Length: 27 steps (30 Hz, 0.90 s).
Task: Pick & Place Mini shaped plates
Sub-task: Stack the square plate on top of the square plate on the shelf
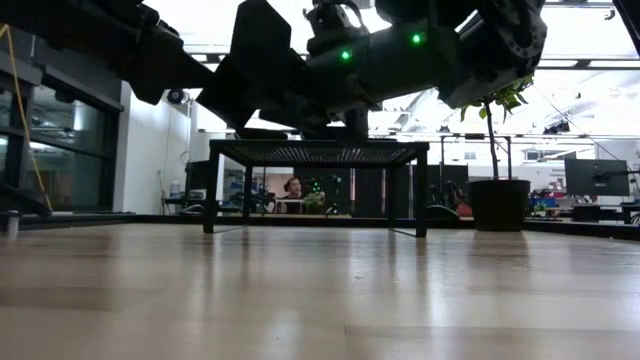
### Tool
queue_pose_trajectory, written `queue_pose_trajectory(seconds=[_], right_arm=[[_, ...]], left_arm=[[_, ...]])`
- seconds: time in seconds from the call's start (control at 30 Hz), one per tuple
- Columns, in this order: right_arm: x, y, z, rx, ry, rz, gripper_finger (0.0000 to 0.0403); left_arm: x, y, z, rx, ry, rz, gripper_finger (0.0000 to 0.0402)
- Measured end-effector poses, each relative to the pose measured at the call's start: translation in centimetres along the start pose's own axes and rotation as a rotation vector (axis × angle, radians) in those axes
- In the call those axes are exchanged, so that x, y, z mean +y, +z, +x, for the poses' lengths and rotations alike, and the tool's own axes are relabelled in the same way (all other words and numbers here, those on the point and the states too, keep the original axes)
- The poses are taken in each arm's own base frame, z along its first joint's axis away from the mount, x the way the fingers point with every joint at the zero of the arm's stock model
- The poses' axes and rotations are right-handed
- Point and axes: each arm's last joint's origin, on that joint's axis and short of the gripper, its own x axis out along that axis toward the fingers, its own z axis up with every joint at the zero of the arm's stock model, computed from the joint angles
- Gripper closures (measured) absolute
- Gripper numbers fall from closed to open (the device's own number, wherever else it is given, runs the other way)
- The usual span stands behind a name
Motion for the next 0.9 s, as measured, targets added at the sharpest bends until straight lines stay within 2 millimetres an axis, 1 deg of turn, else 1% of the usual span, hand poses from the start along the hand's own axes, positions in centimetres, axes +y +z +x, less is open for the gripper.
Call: queue_pose_trajectory(seconds=[0.3,0.63,0.9], right_arm=[[-0.02,-0.04,0.01,0.003,-0.001,-0.004,0.0341],[-0.20,0.00,0.20,0.004,-0.003,-0.004,0.0396],[-0.20,-0.02,0.20,0.006,-0.001,-0.006,0.0399]], left_arm=[[0.00,0.00,0.00,0.000,-0.001,0.000,0.0402],[-0.01,-0.01,0.00,0.000,-0.005,0.000,0.0401],[-0.04,-0.02,0.00,0.001,-0.012,0.001,0.0401]])
